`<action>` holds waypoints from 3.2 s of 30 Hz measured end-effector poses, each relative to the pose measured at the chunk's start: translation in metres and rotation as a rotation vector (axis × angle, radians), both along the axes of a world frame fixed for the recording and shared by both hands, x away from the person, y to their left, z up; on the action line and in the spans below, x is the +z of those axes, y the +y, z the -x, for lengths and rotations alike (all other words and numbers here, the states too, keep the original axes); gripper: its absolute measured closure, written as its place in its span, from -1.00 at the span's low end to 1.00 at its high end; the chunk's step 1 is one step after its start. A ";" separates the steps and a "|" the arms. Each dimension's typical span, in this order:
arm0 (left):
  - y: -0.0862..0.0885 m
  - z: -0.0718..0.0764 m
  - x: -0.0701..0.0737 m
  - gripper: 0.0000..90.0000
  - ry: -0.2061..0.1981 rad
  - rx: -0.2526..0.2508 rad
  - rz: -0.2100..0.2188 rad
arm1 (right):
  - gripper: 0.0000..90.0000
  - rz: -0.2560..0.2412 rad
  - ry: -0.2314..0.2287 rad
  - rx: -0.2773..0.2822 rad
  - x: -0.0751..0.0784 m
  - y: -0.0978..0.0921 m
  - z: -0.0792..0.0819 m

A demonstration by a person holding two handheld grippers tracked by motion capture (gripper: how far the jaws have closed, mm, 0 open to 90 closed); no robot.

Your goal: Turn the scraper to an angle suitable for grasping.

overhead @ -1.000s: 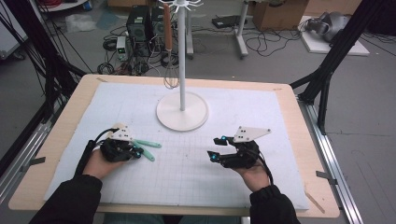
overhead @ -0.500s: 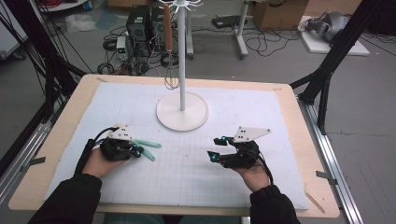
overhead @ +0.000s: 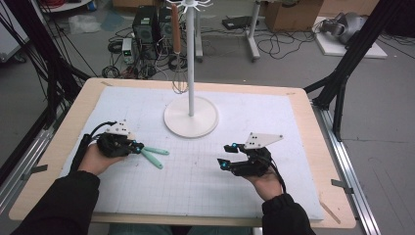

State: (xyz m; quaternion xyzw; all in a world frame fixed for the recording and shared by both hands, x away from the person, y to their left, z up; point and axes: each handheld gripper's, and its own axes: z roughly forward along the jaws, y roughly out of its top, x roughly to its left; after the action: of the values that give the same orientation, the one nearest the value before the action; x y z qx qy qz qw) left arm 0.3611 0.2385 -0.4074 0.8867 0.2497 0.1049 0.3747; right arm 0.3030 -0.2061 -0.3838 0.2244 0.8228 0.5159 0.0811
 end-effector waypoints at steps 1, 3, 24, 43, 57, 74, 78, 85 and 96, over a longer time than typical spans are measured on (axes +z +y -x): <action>0.001 -0.002 0.001 0.92 -0.002 -0.001 0.000 | -0.02 0.001 0.002 0.002 0.000 0.000 0.000; 0.002 -0.005 0.004 0.91 -0.008 -0.005 -0.006 | -0.02 0.002 0.008 -0.003 -0.001 0.000 0.000; -0.012 -0.020 -0.004 0.47 -0.007 -0.243 -0.110 | -0.03 0.002 0.006 0.003 -0.002 0.000 -0.001; -0.018 -0.017 -0.010 0.40 0.017 -0.276 -0.119 | -0.03 0.005 0.007 0.009 -0.003 0.002 0.000; -0.022 -0.014 -0.014 0.35 0.028 -0.308 -0.166 | -0.04 0.004 0.008 0.011 -0.003 0.001 -0.001; -0.019 -0.008 -0.013 0.41 0.011 -0.348 -0.192 | -0.04 0.005 0.009 0.008 -0.003 0.002 -0.001; -0.013 -0.011 -0.016 0.14 0.037 -0.325 -0.214 | -0.04 0.004 0.008 0.010 -0.003 0.001 0.000; -0.010 -0.012 -0.015 0.31 0.032 -0.338 -0.201 | -0.04 0.008 0.012 0.009 -0.004 0.002 -0.001; -0.001 -0.011 -0.016 0.37 0.055 -0.378 -0.208 | -0.04 0.008 0.016 0.009 -0.004 0.002 -0.001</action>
State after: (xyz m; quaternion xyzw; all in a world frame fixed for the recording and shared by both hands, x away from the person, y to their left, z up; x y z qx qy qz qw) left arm 0.3721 0.2374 -0.4234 0.9542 0.0770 0.0339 0.2872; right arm 0.3043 -0.2039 -0.3879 0.2244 0.8265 0.5111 0.0731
